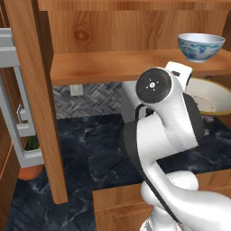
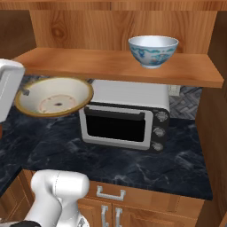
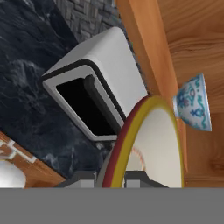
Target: Pick up the bowls from the cabinet and place each bowl in front of a stool on the dining counter.
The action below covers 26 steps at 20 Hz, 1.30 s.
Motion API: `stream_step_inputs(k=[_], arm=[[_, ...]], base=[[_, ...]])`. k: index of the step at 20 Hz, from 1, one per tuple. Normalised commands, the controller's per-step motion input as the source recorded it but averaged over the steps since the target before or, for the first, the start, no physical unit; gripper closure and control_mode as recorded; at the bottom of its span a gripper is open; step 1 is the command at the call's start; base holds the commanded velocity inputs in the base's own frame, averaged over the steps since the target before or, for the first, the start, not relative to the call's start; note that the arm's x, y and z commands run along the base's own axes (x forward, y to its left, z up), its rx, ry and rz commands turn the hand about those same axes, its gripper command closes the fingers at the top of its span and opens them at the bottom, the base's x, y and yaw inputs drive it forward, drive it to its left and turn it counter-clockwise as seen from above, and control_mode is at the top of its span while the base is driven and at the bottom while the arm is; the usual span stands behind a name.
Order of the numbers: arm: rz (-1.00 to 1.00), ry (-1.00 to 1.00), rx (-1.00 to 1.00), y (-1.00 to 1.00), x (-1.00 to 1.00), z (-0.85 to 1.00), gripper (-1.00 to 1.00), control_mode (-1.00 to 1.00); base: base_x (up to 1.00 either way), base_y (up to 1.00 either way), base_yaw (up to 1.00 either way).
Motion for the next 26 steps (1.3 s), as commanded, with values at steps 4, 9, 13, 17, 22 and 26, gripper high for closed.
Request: stream_step_inputs(k=[4, 9, 13, 17, 22, 26], arm=[[0.0, 0.01, 0.0, -0.21, -0.71, -0.19, 1.0, -1.0], [0.0, 0.07, 0.0, -0.08, -0.01, -0.14, 1.0, -1.0], [0.0, 0.07, 0.0, -0.01, 0.04, -0.09, 1.0, -1.0], [0.0, 0.0, 0.0, 0.0, 0.0, -0.25, 1.0, -1.0], [0.0, 0.0, 0.0, 0.0, 0.07, -0.35, 1.0, -1.0], [-0.01, 0.01, 0.0, 0.0, 0.07, -0.33, 1.0, -1.0]], base=[[0.0, 0.0, 0.0], [0.0, 0.0, 0.0], [0.0, 0.0, 0.0], [0.0, 0.0, 0.0], [0.0, 0.0, 0.0], [0.0, 0.0, 0.0]])
